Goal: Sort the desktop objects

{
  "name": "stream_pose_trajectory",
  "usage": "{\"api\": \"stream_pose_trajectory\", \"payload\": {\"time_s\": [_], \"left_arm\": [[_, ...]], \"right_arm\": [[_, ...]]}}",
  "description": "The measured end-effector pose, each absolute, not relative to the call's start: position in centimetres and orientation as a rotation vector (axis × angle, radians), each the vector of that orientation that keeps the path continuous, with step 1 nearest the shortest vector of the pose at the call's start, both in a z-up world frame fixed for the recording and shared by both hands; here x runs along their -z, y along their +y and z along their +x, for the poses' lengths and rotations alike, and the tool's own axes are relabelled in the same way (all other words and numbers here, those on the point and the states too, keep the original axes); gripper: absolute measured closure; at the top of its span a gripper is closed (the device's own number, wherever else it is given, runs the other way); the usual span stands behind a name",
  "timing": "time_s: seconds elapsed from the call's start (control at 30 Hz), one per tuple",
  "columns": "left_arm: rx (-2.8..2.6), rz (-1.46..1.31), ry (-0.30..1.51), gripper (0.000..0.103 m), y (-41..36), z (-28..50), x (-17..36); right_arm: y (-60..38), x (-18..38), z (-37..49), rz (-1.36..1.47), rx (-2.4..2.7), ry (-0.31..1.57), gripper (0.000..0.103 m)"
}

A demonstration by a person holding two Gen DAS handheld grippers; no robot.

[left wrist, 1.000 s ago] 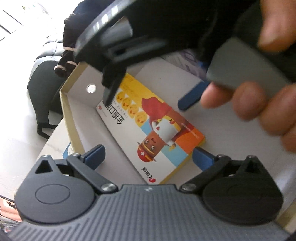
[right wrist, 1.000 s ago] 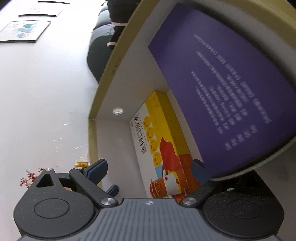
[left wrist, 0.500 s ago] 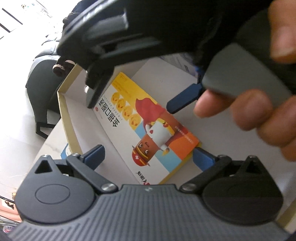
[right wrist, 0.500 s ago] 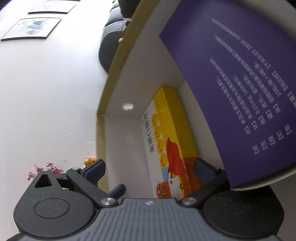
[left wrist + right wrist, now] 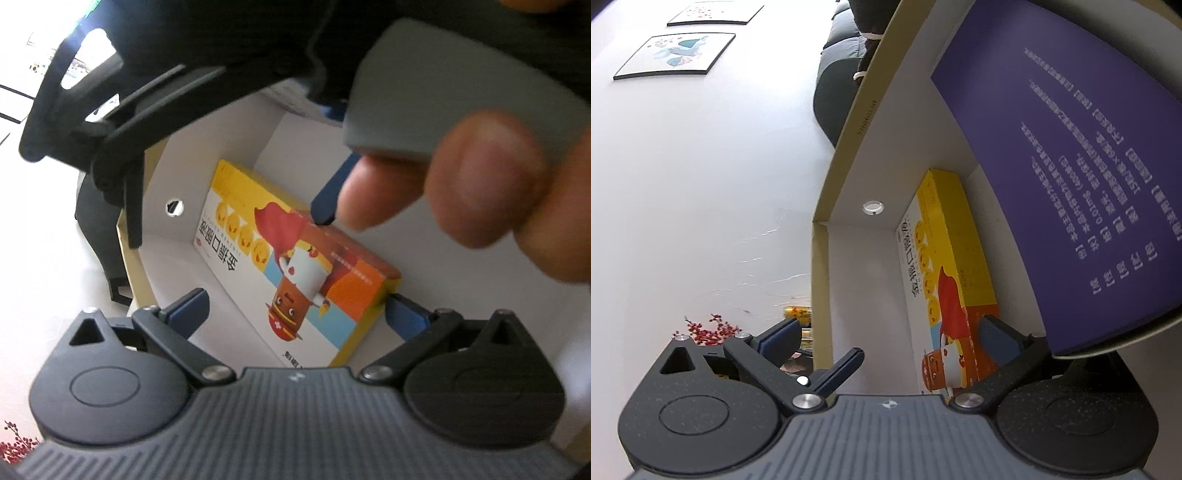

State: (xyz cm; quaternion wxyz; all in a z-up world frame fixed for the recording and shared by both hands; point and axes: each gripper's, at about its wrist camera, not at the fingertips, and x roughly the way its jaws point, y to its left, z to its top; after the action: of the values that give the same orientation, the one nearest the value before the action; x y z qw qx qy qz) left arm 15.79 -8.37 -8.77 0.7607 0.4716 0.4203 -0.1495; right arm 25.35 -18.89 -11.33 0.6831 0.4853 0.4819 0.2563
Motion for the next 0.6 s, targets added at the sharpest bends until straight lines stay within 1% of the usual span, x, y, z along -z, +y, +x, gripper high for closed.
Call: {"api": "stream_pose_trajectory", "payload": {"time_s": [0.17, 0.27, 0.6], "left_arm": [[0.34, 1.041, 0.896, 0.0, -8.0, 15.1, 8.8], [0.333, 1.002, 0.913, 0.0, -7.4, 15.2, 8.7], [0.316, 0.93, 0.935, 0.0, -5.9, 14.7, 8.1]], "right_arm": [[-19.4, 11.9, 25.7, 1.087, -0.594, 1.08, 0.0], [-19.7, 12.1, 25.9, 1.095, -0.618, 1.072, 0.0], [-20.3, 12.3, 25.8, 1.039, -0.576, 1.054, 0.007]]}}
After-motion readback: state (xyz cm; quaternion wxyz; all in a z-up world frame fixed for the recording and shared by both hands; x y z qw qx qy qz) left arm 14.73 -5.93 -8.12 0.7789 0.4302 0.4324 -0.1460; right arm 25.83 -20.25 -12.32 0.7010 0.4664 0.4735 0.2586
